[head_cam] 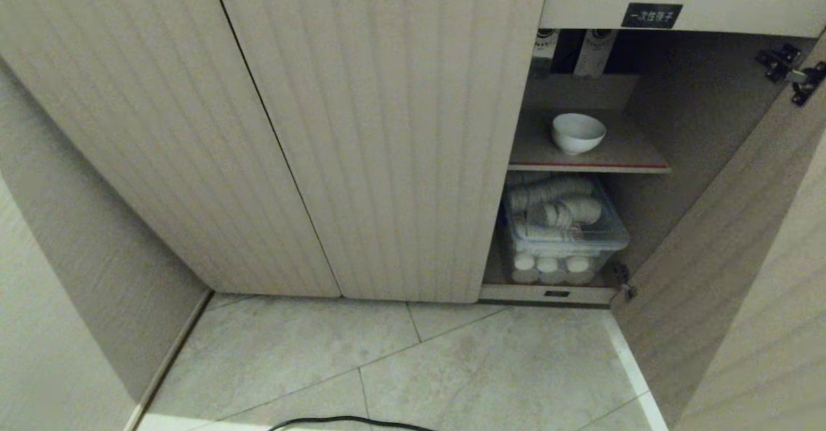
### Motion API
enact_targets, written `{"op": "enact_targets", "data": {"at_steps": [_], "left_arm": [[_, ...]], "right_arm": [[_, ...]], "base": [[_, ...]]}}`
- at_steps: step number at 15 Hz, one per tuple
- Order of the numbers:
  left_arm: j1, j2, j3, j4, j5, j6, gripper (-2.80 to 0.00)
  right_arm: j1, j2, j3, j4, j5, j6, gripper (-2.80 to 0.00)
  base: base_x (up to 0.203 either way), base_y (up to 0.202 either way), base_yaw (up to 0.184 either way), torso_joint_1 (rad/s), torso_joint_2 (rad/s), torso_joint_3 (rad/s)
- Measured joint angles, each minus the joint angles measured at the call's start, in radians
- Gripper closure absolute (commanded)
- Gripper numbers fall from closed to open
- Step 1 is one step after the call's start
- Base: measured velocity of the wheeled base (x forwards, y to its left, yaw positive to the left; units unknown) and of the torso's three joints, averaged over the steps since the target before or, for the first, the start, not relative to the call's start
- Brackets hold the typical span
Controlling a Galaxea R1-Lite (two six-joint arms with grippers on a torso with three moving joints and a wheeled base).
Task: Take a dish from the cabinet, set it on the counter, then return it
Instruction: Take the bowl from the cabinet
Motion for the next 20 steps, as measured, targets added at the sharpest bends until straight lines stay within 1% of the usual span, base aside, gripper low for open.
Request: {"op": "enact_targets", "data": {"at_steps": [12,20], "left_arm": [[0.000,0.000,0.000,0.000,0.000,0.000,0.00],[0.001,0.000,0.000,0.001,0.001,0.000,0.00]], "right_arm": [[0.001,0.000,0.000,0.000,0.000,0.000,0.00],[0.001,0.000,0.000,0.000,0.000,0.000,0.00]], "base": [[0.195,0.000,0.002,0.002,0.00,0.004],[0.000,0.000,0.000,0.000,0.00,0.000]]}}
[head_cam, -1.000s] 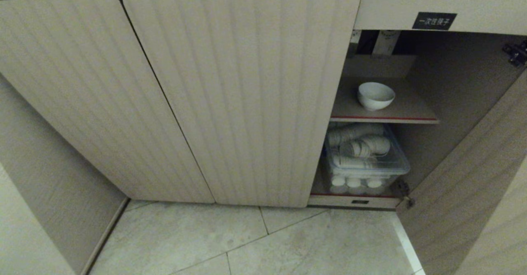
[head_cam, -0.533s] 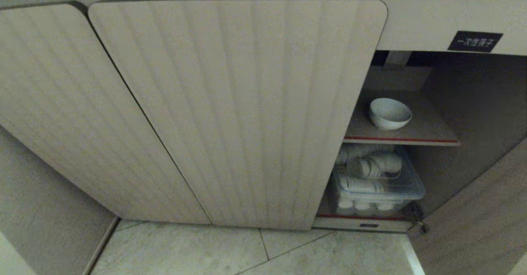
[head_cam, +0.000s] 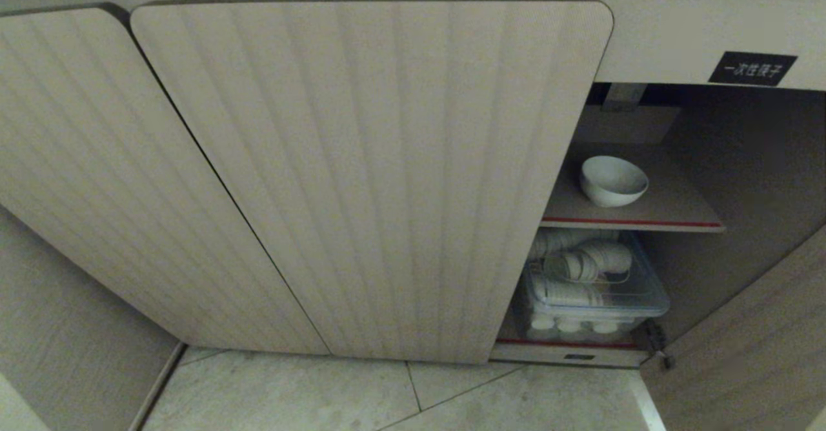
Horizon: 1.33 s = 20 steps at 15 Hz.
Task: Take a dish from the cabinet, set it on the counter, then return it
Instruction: Take the bowl from the cabinet
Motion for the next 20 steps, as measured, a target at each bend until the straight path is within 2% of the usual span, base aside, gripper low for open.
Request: {"op": "enact_targets", "data": {"at_steps": [20], "left_arm": [[0.000,0.000,0.000,0.000,0.000,0.000,0.00]], "right_arm": [[0.000,0.000,0.000,0.000,0.000,0.000,0.00]], "base": [[0.000,0.000,0.000,0.000,0.00,0.000]]}}
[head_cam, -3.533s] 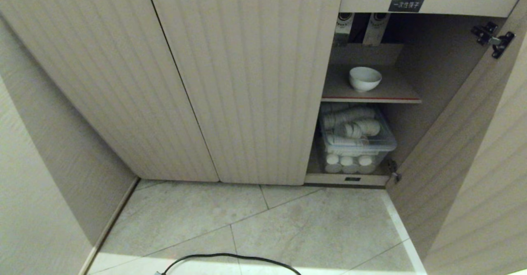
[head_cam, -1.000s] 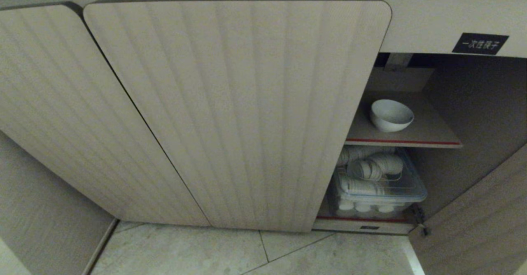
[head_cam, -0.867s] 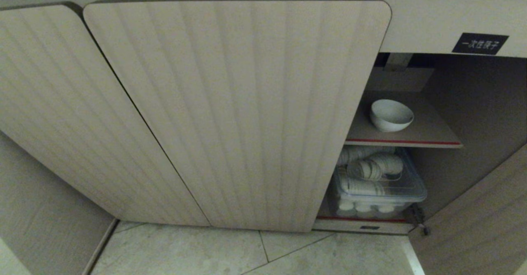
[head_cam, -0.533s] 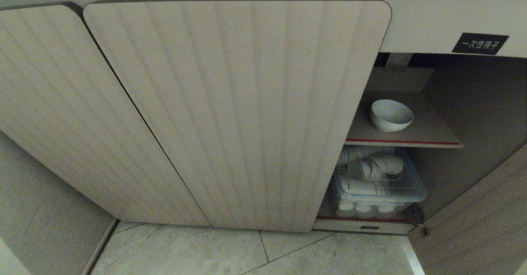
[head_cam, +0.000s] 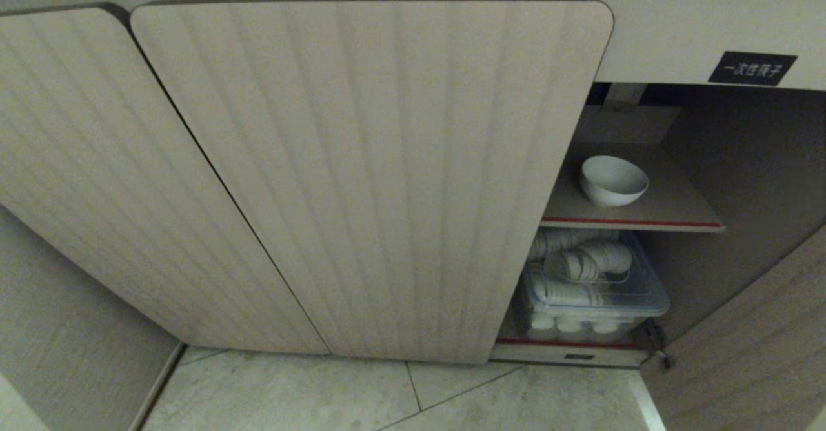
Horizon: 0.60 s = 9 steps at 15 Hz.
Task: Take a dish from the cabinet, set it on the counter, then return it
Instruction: Take the bowl from the cabinet
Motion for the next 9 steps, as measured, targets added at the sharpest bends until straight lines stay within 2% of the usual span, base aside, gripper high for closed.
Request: {"op": "enact_targets", "data": {"at_steps": [9], "left_arm": [[0.000,0.000,0.000,0.000,0.000,0.000,0.00]], "right_arm": [[0.000,0.000,0.000,0.000,0.001,0.000,0.00]], "base": [[0.000,0.000,0.000,0.000,0.00,0.000]]}}
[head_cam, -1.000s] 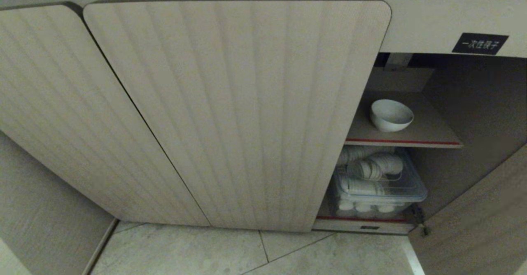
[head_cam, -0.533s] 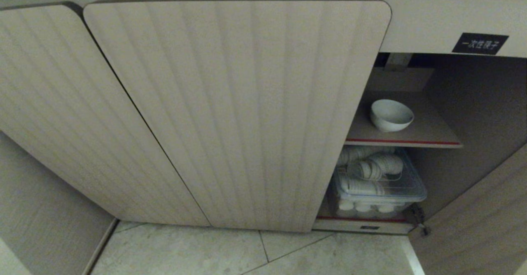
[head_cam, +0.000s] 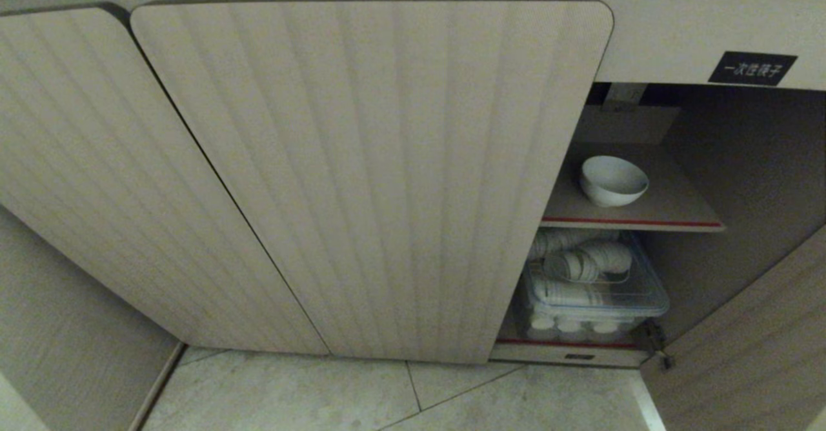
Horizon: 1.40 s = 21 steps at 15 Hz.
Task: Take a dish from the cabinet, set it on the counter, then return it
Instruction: Take the bowl from the cabinet
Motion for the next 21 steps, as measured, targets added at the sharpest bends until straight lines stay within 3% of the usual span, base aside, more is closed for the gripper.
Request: {"op": "enact_targets", "data": {"at_steps": [13,21], "left_arm": [[0.000,0.000,0.000,0.000,0.000,0.000,0.00],[0.000,0.000,0.000,0.000,0.000,0.000,0.00]], "right_arm": [[0.000,0.000,0.000,0.000,0.000,-0.003,0.00],[-0.001,0.021,-0.001,-0.056,0.009,-0.083,0.00]], "base": [[0.000,0.000,0.000,0.000,0.00,0.000],[0.000,0.000,0.000,0.000,0.00,0.000]]}}
